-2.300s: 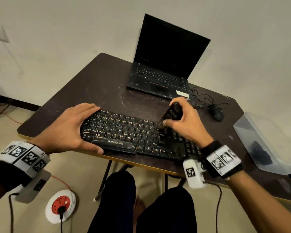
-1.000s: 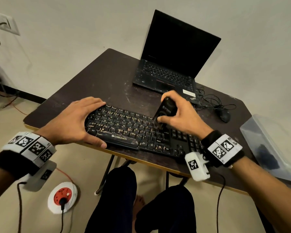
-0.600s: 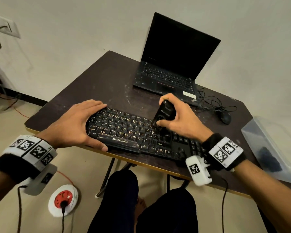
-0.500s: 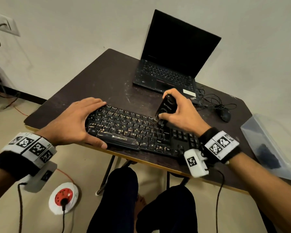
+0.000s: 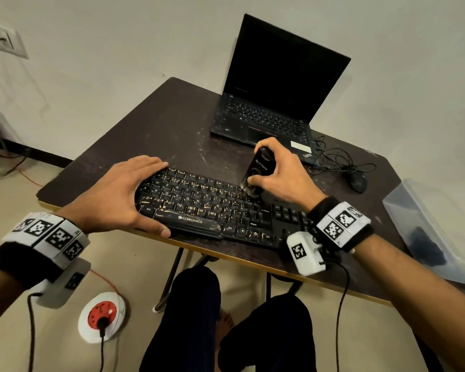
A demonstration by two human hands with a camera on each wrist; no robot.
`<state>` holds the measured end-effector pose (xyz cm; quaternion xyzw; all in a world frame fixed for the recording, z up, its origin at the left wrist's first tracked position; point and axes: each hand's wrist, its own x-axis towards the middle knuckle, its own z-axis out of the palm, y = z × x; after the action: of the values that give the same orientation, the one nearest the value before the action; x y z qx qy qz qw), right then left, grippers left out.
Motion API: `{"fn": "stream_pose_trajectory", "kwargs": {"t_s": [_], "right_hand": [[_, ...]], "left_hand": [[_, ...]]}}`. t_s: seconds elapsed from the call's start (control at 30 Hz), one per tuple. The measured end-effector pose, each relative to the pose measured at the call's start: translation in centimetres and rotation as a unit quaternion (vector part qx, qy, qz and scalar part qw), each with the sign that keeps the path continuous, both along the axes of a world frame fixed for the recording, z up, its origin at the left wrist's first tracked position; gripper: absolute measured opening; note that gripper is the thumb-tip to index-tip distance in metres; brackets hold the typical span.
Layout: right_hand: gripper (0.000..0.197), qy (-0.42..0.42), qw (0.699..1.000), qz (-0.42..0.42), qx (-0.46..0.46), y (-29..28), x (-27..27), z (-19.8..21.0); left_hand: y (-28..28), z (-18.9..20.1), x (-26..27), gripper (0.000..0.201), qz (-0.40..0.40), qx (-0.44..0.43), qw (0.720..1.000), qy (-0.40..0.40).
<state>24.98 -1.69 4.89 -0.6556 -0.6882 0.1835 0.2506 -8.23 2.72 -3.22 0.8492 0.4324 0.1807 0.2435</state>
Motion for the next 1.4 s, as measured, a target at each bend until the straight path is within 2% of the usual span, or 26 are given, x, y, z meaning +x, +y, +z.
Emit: {"fn": "stream_pose_trajectory", "kwargs": {"t_s": [0.03,0.17,0.27,0.4,0.53,0.63,0.77,0.9,1.0,1.13,1.23,1.37,1.4], "right_hand": [[0.053,0.002,1.000,-0.008,0.004,0.0,0.1,0.1],[0.054,-0.018,0.998,0.054,0.006,-0.4,-1.1,-0.5],[0.054,-0.009,1.000,0.001,0.016,0.4,-0.5,-0.2],[0.053,-0.013,0.998,0.054,0.011,0.1,-1.4,-0.6],[0.053,-0.006,1.000,-0.008,0.022,0.8,-0.8,-0.2],[0.054,-0.016,0.999,0.050,0.012,0.5,-1.4,-0.5],[0.054,-0.003,1.000,0.005,0.020,0.9,-0.8,-0.3],[0.052,-0.012,0.998,0.064,0.017,0.9,-2.0,-0.6],[0.053,-0.014,0.999,0.027,0.021,1.5,-1.8,-0.3],[0.052,-0.043,0.996,0.084,0.012,1.5,-2.9,-0.3],[0.053,-0.038,0.998,0.044,0.020,2.1,-2.5,-0.1],[0.053,-0.054,0.995,0.084,0.008,1.8,-3.0,-0.1],[0.053,-0.058,0.996,0.073,0.011,1.9,-3.0,-0.1]], "left_hand": [[0.0,0.0,0.0,0.148,0.000,0.004,1.000,0.001],[0.0,-0.2,-0.2,0.148,0.000,-0.011,1.000,-0.007],[0.2,-0.3,-0.1,0.147,0.004,-0.002,1.000,0.001],[0.1,-0.3,-0.2,0.147,-0.003,-0.002,1.000,-0.011],[0.2,-0.1,-0.1,0.146,-0.005,0.010,1.000,-0.004],[0.2,-0.3,-0.2,0.147,-0.006,0.003,1.000,-0.011],[0.1,-0.1,-0.1,0.146,-0.006,0.014,1.000,-0.007],[0.1,-0.3,-0.1,0.147,-0.002,0.006,1.000,-0.017],[0.1,-0.3,0.0,0.148,-0.001,0.009,1.000,-0.011],[0.0,-0.3,-0.2,0.147,-0.001,0.000,1.000,-0.024],[-0.2,0.0,0.1,0.145,-0.002,0.005,1.000,-0.026],[-0.2,-0.2,-0.1,0.145,0.001,-0.005,1.000,-0.029],[-0.1,-0.2,-0.1,0.146,0.004,-0.006,1.000,-0.026]]}}
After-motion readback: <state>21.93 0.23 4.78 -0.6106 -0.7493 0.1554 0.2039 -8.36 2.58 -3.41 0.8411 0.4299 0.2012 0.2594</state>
